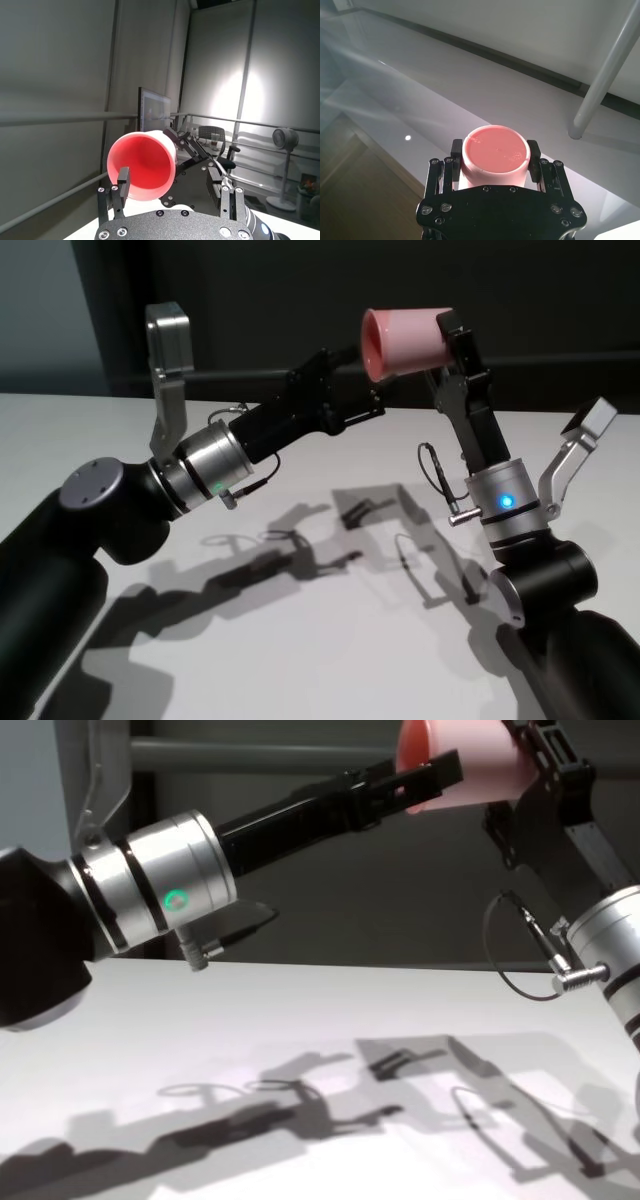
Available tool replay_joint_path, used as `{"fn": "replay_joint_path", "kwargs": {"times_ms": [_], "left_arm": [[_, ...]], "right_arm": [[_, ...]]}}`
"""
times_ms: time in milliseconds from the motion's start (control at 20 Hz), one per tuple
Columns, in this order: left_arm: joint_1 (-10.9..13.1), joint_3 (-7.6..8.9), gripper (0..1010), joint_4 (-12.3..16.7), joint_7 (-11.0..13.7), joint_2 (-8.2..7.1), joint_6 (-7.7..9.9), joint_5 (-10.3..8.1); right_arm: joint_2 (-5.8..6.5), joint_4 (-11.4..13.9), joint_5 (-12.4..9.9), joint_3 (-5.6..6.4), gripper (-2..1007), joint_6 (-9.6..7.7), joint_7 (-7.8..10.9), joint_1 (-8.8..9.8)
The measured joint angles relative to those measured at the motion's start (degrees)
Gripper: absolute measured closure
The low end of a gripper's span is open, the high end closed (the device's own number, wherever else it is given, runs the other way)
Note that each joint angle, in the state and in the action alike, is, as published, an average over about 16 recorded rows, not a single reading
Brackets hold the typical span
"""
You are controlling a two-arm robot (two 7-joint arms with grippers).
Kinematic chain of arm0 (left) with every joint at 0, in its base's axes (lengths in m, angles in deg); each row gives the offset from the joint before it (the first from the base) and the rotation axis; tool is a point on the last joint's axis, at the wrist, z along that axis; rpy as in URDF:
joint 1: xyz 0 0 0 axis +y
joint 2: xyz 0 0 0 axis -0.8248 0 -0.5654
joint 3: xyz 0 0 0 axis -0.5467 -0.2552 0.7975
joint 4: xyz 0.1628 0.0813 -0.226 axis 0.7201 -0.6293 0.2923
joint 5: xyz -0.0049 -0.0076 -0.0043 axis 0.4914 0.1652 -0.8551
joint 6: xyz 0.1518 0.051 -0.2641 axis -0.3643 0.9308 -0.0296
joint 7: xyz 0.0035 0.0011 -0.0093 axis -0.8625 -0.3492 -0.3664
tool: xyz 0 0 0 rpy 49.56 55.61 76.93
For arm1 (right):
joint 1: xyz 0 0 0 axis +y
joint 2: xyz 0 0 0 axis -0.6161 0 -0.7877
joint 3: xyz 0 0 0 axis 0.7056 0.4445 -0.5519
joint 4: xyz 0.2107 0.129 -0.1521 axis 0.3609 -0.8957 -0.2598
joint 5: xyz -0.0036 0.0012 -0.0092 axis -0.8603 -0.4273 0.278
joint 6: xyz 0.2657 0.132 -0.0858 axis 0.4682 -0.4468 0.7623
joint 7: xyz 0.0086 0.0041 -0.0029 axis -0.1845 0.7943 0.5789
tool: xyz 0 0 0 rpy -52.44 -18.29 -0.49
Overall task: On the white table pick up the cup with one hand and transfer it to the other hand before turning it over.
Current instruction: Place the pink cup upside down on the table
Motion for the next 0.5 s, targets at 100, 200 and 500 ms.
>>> {"fn": "replay_joint_path", "kwargs": {"times_ms": [100,200,500], "left_arm": [[1.2,0.02,22,2.7,-3.0,-1.18,0.76,1.02],[2.5,0.16,11,5.4,-6.3,-2.23,1.49,2.25],[6.3,1.28,7,12.1,-16.9,-4.22,3.01,6.52]], "right_arm": [[0.00,0.0,0.0,0.00,262,0.00,0.01,0.00],[0.00,0.0,0.0,0.00,262,0.00,0.02,0.00],[0.00,0.0,0.0,0.00,262,0.00,0.03,0.00]]}}
